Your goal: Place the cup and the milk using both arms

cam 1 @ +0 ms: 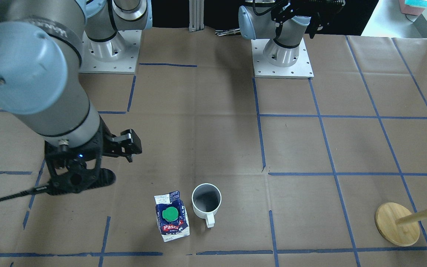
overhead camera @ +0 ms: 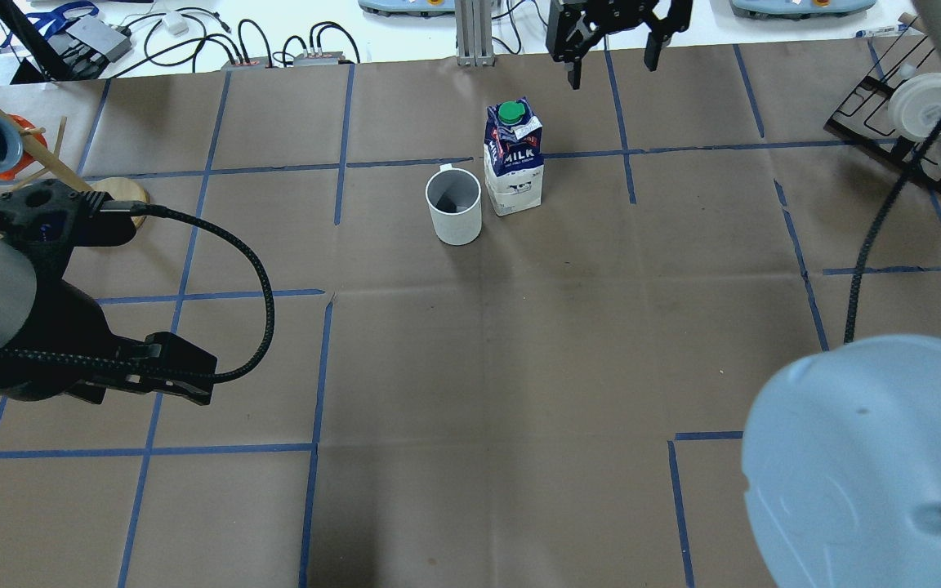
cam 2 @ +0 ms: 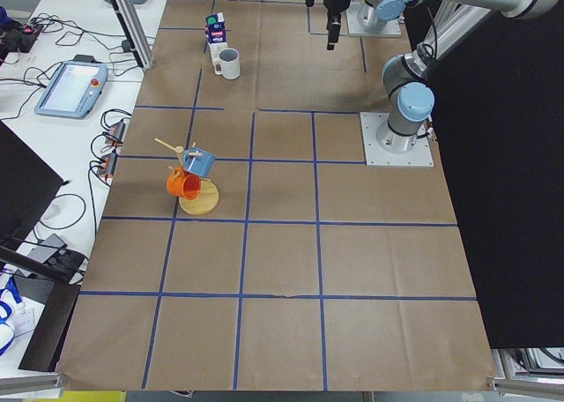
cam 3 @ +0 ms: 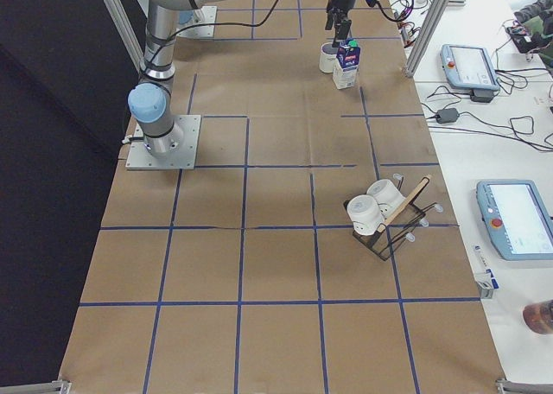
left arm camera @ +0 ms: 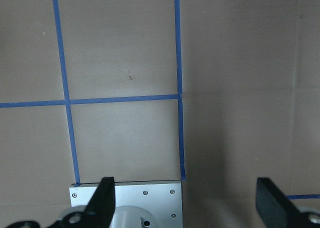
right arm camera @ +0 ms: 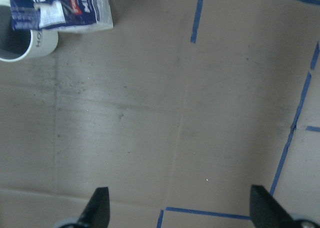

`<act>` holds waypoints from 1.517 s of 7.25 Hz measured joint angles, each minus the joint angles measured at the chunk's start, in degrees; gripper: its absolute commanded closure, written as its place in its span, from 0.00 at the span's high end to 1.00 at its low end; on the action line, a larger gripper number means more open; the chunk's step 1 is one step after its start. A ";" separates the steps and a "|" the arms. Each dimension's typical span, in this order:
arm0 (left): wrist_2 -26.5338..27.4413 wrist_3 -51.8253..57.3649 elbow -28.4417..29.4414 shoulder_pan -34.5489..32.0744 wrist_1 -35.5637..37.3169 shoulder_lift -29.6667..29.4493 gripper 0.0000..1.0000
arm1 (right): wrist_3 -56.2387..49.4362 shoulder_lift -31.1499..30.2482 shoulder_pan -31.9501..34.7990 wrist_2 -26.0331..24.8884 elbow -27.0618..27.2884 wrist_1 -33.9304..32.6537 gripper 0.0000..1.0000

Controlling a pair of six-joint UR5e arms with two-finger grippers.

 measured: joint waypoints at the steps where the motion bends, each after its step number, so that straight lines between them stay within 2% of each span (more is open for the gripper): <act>1: 0.00 0.00 0.06 0.04 0.00 -0.10 1.00 | 2.78 -6.26 -0.80 -0.02 7.37 -1.95 1.00; 3: -0.02 0.00 0.12 0.10 0.00 -0.51 1.00 | 11.36 -16.71 -1.14 -0.21 20.06 -7.12 1.00; 5: -0.08 0.00 0.12 0.11 0.06 -0.99 1.00 | 6.50 -21.30 -2.02 -0.67 26.30 -11.72 1.00; 8: -0.07 0.00 0.10 0.09 0.09 -1.22 1.00 | 4.81 -22.36 -4.01 -0.86 27.50 -13.38 1.00; 11: -0.09 0.00 -0.14 0.09 0.09 -1.04 1.00 | 8.29 -22.71 -4.11 -0.52 27.48 -12.81 1.00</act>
